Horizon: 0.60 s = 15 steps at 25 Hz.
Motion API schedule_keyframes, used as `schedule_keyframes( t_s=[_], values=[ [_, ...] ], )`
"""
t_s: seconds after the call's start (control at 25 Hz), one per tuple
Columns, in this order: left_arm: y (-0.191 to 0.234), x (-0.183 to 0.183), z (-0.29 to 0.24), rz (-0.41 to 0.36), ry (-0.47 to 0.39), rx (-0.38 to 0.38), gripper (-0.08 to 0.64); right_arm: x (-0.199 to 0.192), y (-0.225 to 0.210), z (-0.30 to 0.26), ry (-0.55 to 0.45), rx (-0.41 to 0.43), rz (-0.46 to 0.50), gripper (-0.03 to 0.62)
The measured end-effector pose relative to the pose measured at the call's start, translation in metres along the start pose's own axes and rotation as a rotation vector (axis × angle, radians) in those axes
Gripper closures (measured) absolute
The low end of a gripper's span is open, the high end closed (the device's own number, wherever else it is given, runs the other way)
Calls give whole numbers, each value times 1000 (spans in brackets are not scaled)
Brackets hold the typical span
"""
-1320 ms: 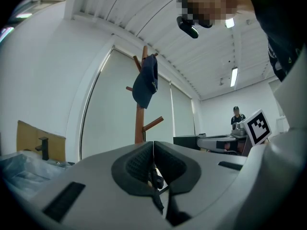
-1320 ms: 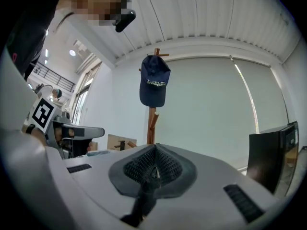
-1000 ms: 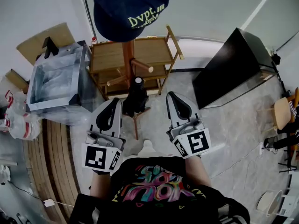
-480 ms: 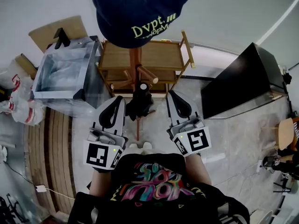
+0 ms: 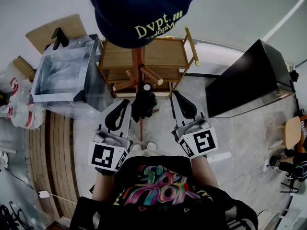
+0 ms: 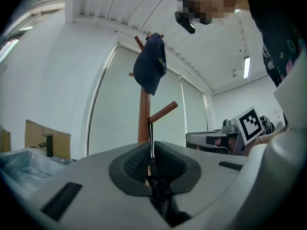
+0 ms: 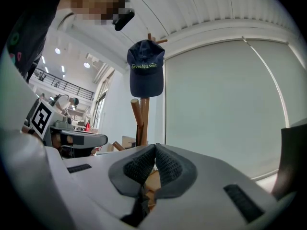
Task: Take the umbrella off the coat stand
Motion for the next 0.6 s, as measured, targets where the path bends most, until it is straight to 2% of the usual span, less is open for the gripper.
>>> schedule_keyframes(
  t_s=[0.2, 0.32, 0.6],
  values=[
    [1, -9, -1, 21, 6, -19, 528, -1, -1, 1, -10, 15, -33, 568],
    [-1, -15, -3, 47, 9, -57, 453, -3, -1, 1, -9, 43, -50, 525],
    [-5, -32, -8, 81, 20, -150, 372, -13, -1, -2, -1, 125, -122, 443]
  ],
)
Point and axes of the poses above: the fingertips, and each gripper's own axes: z backward along the fingers, y to its left, x out of its top, the point moved 1 cm from there along z, backward along the fingers, and after that the axes turned 9 degrees about -x, right-handed, at the moved point
